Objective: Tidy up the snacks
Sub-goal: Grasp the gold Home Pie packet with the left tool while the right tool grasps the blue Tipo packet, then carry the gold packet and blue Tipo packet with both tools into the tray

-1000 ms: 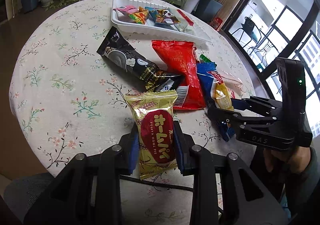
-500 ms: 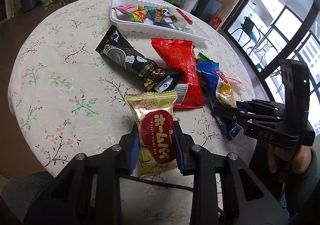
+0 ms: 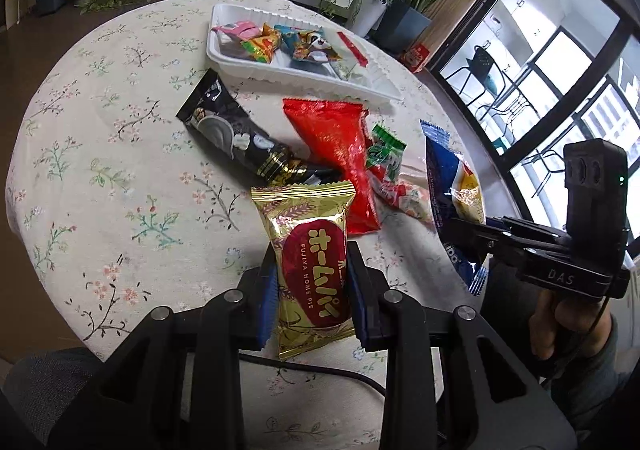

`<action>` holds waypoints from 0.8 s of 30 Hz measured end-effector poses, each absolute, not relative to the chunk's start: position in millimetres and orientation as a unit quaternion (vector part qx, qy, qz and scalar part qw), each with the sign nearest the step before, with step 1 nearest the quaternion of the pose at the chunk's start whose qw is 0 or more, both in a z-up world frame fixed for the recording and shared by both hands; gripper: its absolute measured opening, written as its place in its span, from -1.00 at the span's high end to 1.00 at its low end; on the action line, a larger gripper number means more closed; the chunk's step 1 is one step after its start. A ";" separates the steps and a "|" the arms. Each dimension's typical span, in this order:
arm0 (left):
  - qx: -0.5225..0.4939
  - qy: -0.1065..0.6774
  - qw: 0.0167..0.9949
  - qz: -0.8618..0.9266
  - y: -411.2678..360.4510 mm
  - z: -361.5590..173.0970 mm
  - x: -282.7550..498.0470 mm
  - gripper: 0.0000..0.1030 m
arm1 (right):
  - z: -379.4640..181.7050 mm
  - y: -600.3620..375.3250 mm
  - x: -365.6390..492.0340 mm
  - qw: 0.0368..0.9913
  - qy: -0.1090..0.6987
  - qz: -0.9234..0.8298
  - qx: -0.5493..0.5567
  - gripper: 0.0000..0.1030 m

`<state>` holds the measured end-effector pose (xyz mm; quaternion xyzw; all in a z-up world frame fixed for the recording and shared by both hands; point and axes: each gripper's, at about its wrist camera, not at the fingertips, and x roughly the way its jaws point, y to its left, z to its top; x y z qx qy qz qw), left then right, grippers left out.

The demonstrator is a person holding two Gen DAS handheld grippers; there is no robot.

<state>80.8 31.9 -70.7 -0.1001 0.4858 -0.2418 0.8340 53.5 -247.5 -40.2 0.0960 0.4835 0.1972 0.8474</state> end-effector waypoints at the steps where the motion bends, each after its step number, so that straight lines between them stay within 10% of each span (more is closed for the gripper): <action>1: -0.100 0.483 0.835 -0.244 31.4 -67.2 82.3 0.45 | -38.7 -248.5 53.6 0.847 0.482 0.199 0.100 0.44; 24: -0.081 0.434 0.857 -0.265 17.6 38.4 279.9 0.46 | 62.2 -283.1 208.2 0.882 0.416 0.193 0.110 0.44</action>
